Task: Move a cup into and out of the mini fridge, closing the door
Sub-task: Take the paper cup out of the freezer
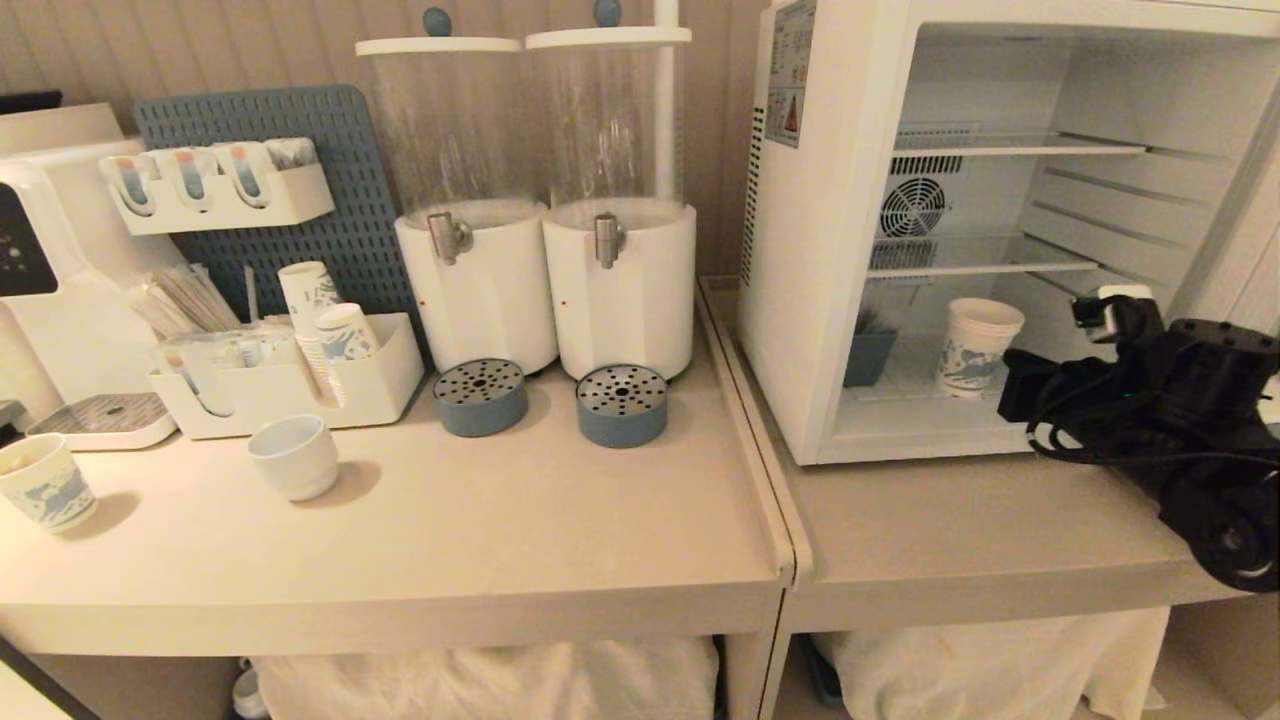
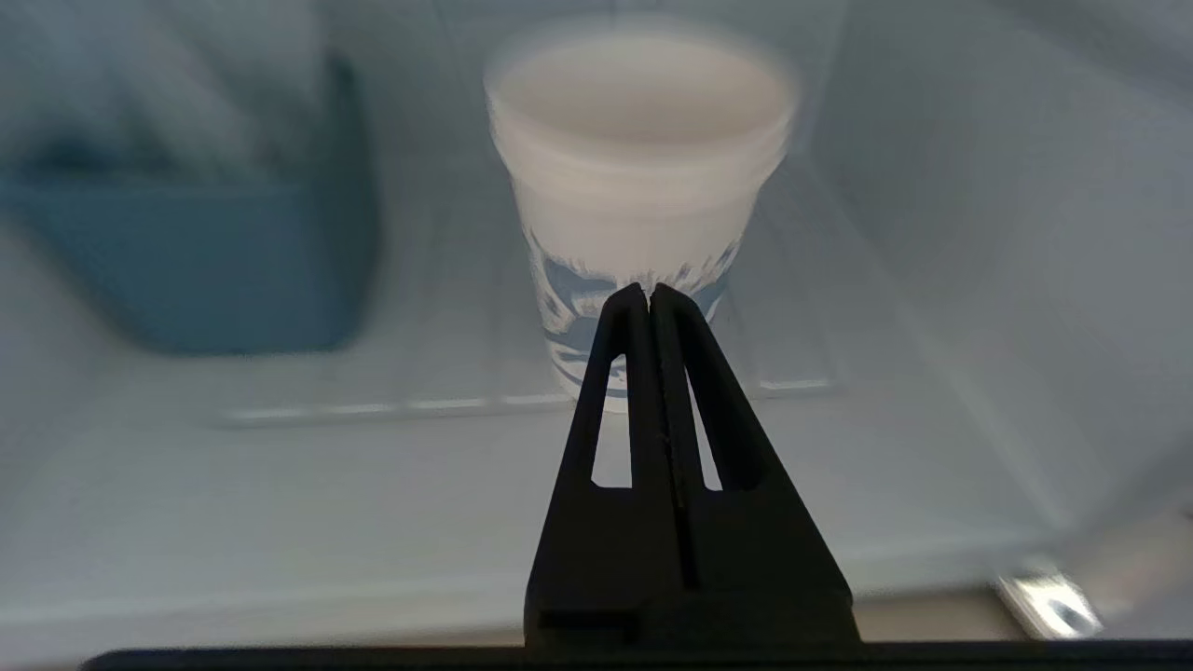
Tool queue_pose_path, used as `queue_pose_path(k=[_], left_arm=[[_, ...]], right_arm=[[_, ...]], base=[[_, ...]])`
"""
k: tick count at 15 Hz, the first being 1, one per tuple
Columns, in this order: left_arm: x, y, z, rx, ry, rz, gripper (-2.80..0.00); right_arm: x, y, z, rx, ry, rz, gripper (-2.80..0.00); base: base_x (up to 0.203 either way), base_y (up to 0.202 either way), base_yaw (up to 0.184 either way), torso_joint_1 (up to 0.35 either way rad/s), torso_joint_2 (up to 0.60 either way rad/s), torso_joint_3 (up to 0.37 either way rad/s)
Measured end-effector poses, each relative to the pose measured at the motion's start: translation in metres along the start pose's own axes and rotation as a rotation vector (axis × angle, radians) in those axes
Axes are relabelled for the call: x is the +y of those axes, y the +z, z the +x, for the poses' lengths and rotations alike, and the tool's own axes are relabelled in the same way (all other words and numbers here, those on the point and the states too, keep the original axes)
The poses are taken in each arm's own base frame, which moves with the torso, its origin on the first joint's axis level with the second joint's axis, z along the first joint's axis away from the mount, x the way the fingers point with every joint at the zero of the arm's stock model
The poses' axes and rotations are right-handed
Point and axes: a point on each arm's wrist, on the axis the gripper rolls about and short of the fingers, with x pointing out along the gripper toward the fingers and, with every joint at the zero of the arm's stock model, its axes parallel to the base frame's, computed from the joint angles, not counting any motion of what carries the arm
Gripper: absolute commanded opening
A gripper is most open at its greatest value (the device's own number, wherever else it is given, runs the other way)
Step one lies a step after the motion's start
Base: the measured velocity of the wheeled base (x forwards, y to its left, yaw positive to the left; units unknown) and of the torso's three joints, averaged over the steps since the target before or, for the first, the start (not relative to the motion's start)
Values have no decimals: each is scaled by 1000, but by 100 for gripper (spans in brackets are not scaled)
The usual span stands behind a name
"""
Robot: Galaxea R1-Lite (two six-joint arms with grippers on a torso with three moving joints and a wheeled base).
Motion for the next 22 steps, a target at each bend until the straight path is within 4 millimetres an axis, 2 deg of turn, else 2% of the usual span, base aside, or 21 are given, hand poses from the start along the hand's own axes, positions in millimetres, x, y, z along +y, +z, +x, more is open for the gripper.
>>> queue_pose_path(k=[1, 4, 10, 16, 22], left_arm=[[0, 0, 0, 0, 1, -2, -280], [0, 0, 0, 0, 0, -2, -280], [0, 4, 0, -45, -3, -2, -280], [-1, 6, 0, -62, -5, -1, -280], [-1, 7, 0, -64, -4, -2, -280]], right_arm=[[1, -7, 9, 0, -13, -10, 0], [2, -27, 34, 24, -65, -19, 0], [3, -43, 54, 53, -56, -18, 0], [3, -39, 61, 58, -46, -17, 0], [2, -20, 76, 42, -44, -12, 0]], base=[[0, 0, 0, 0, 0, 0], [0, 0, 0, 0, 0, 0], [0, 0, 0, 0, 0, 0], [0, 0, 0, 0, 0, 0], [0, 0, 0, 0, 0, 0]])
